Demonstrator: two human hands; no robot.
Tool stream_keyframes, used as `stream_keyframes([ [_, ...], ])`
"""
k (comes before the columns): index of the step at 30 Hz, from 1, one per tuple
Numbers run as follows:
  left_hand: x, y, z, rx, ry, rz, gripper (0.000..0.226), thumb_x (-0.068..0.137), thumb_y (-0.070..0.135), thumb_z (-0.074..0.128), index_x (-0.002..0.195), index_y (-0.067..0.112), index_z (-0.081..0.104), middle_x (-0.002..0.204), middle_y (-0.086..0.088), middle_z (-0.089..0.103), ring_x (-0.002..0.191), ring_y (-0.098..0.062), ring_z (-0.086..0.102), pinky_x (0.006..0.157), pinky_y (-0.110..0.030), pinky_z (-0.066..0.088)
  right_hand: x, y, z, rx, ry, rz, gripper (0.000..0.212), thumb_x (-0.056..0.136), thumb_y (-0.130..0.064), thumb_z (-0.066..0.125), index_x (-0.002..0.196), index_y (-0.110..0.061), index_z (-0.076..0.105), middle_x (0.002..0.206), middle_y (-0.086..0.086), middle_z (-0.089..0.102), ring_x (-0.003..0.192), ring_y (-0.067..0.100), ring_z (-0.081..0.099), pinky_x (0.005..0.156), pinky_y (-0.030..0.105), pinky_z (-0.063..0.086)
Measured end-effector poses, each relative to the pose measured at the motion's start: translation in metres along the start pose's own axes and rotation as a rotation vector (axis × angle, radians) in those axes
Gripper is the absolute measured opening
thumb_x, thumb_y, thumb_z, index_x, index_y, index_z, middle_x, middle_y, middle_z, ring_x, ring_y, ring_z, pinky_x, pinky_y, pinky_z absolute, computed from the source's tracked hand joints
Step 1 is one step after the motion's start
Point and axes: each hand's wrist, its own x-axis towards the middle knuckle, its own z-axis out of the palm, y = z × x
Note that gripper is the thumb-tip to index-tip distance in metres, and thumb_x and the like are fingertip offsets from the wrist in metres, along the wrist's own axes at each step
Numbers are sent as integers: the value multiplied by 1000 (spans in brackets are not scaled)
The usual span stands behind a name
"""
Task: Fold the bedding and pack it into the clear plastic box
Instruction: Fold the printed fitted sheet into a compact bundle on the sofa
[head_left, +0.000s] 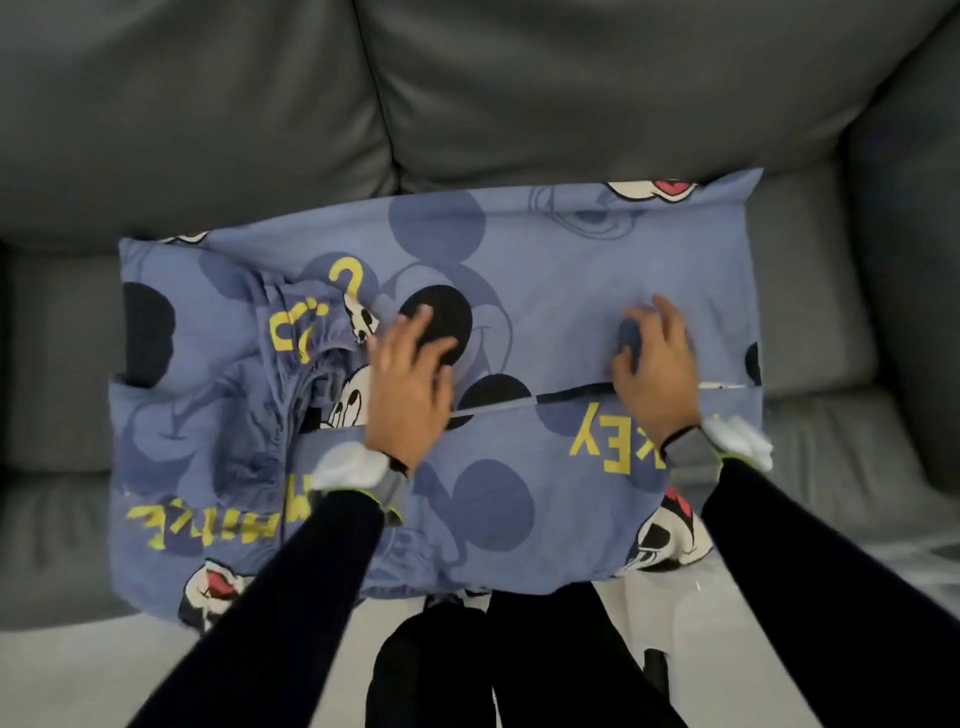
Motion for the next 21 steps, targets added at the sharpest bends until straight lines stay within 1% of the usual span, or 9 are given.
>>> stream_keyframes([
  [3, -31, 64, 34, -59, -200, 163, 36, 91, 33, 46, 123, 23, 60, 149, -4, 39, 134, -29, 35, 107, -55, 32, -65, 8, 1, 27, 102, 8, 38, 75, -11, 46, 110, -9, 60, 121, 16, 54, 108, 38, 53, 91, 46, 45],
  [6, -47, 93, 60, 9, -542, 69, 62, 92, 57, 37, 148, 39, 20, 161, 5, -3, 148, -25, -5, 113, -64, 0, -129, 20, 3, 79, 238, 189, 32, 73, -13, 41, 97, -6, 61, 99, 16, 58, 92, 36, 53, 80, 45, 44],
  [9, -55, 93, 82, 210, -736, 84, 81, 84, 73, 35, 147, 45, -8, 154, 8, -32, 141, -26, -30, 106, -66, -15, -196, 48, 5, 185, 337, 402, 23, 69, 1, 47, 91, 1, 55, 96, 24, 53, 91, 33, 45, 81, 38, 37],
  [12, -55, 88, 94, 295, -720, 108, 93, 75, 84, 32, 143, 47, -20, 150, 7, -38, 139, -27, -35, 104, -67, -17, -242, 80, 24, 347, 284, 622, 35, 68, 5, 52, 103, 3, 50, 105, 22, 48, 100, 36, 47, 89, 39, 41],
  [14, -55, 84, 97, 324, -674, 96, 100, 68, 90, 29, 139, 48, -26, 150, 6, -40, 138, -28, -36, 103, -67, -18, -249, 84, 30, 634, 193, 815, 54, 76, 0, 60, 126, -5, 40, 123, 14, 44, 114, 35, 49, 97, 45, 44],
  [15, -56, 84, 99, 336, -647, 98, 101, 65, 92, 28, 138, 49, -27, 150, 5, -39, 138, -29, -36, 103, -67, -19, -252, 82, 30, 817, 150, 927, 64, 81, 0, 61, 136, -10, 31, 130, 8, 41, 118, 29, 48, 97, 41, 44],
  [17, -60, 85, 109, 350, -609, 100, 103, 63, 94, 27, 138, 49, -28, 151, 4, -38, 139, -30, -35, 104, -66, -19, -256, 89, 32, 1117, 131, 1051, 77, 86, 1, 60, 146, -20, 15, 138, -3, 33, 120, 22, 47, 89, 35, 47],
  [18, -62, 83, 112, 356, -586, 102, 103, 63, 94, 27, 138, 49, -28, 151, 4, -38, 139, -30, -34, 104, -66, -19, -255, 93, 33, 1164, 134, 1051, 81, 87, -1, 61, 147, -24, 11, 139, -6, 32, 117, 24, 51, 81, 33, 49],
  [21, -62, 82, 114, 379, -551, 112, 103, 62, 95, 25, 137, 49, -28, 152, 3, -36, 139, -31, -33, 104, -67, -18, -253, 107, 36, 1067, 107, 1012, 83, 86, -7, 65, 147, -25, 13, 131, -1, 41, 97, 25, 56, 64, 25, 45],
])
